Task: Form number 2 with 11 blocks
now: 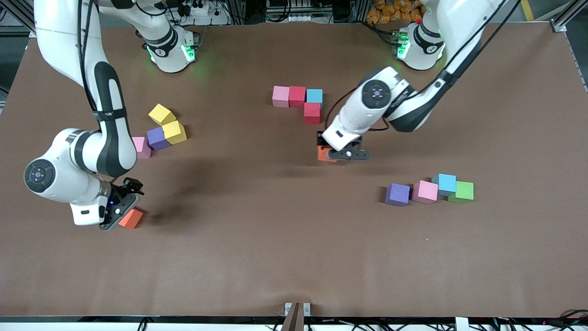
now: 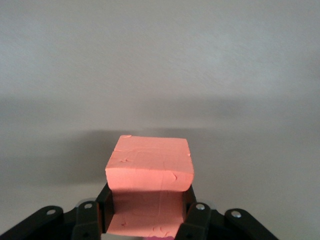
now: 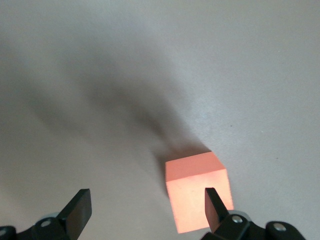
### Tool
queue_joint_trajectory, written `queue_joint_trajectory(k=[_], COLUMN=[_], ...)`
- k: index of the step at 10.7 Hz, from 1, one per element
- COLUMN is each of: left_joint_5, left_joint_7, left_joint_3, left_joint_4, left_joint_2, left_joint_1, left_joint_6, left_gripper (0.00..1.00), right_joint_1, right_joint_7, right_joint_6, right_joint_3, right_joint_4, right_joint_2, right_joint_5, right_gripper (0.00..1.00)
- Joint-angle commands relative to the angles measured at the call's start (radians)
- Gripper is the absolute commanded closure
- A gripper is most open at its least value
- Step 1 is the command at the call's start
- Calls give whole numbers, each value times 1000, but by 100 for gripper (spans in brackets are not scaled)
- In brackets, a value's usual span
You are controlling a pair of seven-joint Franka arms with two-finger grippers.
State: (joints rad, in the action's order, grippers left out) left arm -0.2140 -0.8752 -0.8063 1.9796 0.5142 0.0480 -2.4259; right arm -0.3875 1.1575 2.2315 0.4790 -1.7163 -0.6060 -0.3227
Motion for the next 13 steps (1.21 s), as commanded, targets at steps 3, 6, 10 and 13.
queue_joint_trajectory(k=[3,6,10,13], left_joint_5=[2,-1,-27,-71], left_joint_7=[-50,-94,-111,-146], left_joint_3=[105,110,131,136], left_joint_4=[-140,-145,-140,-136], left_joint_2=[55,56,60,69], left_joint_1=[-183,-217,-243,-246], left_joint_6=[218,243,240,232], left_gripper=[52,52,50,51], right_joint_1=[90,140,179,177], right_joint_7=[90,94,120,120], right_joint_6=[71,103,163,177], right_joint_3=[-43,-92,-131,-131], right_joint_4=[46,46,46,46], right_joint_2=[-70,-86,-118,-127], right_joint_5=[2,-1,-1,-1], right_gripper=[0,0,0,0])
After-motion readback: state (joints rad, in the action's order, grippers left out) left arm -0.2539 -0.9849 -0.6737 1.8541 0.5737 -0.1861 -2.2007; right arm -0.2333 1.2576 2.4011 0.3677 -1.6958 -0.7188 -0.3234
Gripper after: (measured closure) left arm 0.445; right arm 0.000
